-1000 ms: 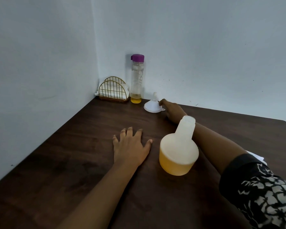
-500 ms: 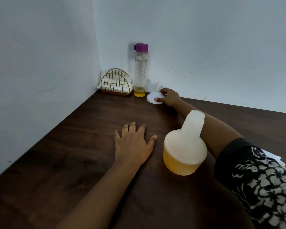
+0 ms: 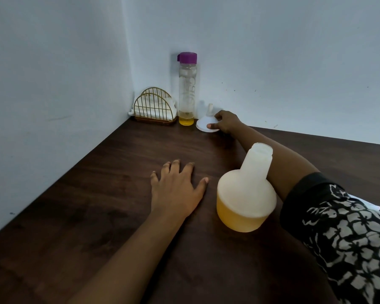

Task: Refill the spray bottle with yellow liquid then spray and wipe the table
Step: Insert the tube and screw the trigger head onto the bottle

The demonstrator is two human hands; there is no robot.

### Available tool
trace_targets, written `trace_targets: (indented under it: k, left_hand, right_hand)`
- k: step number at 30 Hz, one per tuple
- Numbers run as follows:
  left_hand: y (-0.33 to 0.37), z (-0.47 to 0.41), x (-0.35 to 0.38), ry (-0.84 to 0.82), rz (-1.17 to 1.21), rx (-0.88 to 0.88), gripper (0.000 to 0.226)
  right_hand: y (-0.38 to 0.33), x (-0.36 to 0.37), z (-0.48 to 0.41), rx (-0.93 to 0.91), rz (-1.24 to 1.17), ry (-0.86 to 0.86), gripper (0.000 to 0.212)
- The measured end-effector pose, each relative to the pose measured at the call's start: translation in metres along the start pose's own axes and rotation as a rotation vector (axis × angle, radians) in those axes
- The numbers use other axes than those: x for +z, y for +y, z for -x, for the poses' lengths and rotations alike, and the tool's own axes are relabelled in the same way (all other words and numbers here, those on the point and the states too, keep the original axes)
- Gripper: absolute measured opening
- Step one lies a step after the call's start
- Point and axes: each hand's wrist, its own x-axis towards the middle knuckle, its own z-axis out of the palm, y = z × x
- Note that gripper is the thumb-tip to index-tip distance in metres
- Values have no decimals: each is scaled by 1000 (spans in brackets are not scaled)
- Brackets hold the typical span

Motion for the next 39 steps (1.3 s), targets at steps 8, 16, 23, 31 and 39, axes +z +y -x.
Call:
trace_targets:
  k: [8,16,23,31,39]
  left_hand:
    - [1,2,-4,-19,-8,3,65]
    - [6,11,-20,-83,20,-11,61]
    - [6,30,-63,-61,245,-53,47]
    - [72,153,-120,190,625,338,9]
    - [196,214,-53,-504,502,613,46]
  right_hand:
    - [-7,-51,55,58,34,59,72]
    - [-4,-136,200,39,-4,155,36]
    - [32,-182,322,130,-73,214,17]
    - [94,-187,369,316,-144,259,14]
    - [126,-174,356,590,-310,169,30]
